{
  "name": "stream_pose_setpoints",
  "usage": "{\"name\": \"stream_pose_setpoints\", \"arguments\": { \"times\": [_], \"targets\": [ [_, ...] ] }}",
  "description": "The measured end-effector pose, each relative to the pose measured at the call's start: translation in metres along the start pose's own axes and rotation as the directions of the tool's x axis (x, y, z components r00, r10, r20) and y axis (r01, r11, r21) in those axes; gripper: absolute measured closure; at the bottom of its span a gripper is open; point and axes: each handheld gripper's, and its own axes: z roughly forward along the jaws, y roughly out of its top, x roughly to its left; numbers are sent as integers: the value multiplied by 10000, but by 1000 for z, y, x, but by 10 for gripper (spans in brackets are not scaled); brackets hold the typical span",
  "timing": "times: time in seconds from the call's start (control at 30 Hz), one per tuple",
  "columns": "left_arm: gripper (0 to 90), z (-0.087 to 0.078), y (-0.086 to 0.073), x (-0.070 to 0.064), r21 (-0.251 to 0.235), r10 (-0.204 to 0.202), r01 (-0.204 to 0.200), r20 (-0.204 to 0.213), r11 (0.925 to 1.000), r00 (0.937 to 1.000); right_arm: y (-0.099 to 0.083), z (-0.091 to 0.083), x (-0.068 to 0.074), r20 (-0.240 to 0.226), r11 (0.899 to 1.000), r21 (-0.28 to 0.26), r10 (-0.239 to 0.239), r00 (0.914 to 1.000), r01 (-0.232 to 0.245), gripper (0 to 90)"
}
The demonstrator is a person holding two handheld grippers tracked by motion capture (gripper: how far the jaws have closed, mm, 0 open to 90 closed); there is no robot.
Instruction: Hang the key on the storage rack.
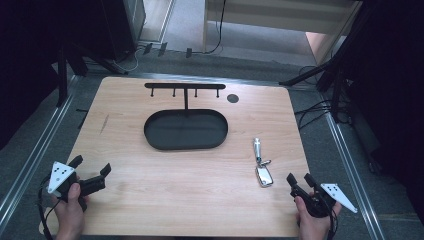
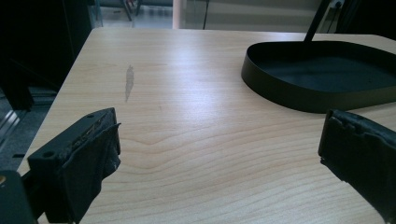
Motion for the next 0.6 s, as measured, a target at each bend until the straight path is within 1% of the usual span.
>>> {"name": "stream_pose_setpoints", "arguments": {
  "times": [0.1, 0.23, 0.33, 0.47, 0.6],
  "targets": [
    [0, 1, 0, 0, 15, -44, 44, -12, 10000, 10000, 0, 0, 1, 49, 10000, 58, -39, 10000, 39, 252],
    [0, 2, 1, 0, 108, 18, -18, 19, 9999, 10000, 0, 1, 1, 122, 9998, 181, -100, 9999, 98, 252],
    [0, 2, 1, 0, 76, 7, -7, 9, 10000, 10000, 0, 2, 2, 204, 9994, 324, -118, 9997, 111, 253],
    [0, 2, 1, 0, 75, 34, -34, -5, 10000, 10000, 1, 4, 5, 505, 9983, 507, -313, 9982, 287, 278],
    [0, 2, 1, 0, 175, 89, -89, 25, 9998, 10000, 2, 5, 5, 917, 9963, 787, -419, 9949, 347, 288]
  ]
}}
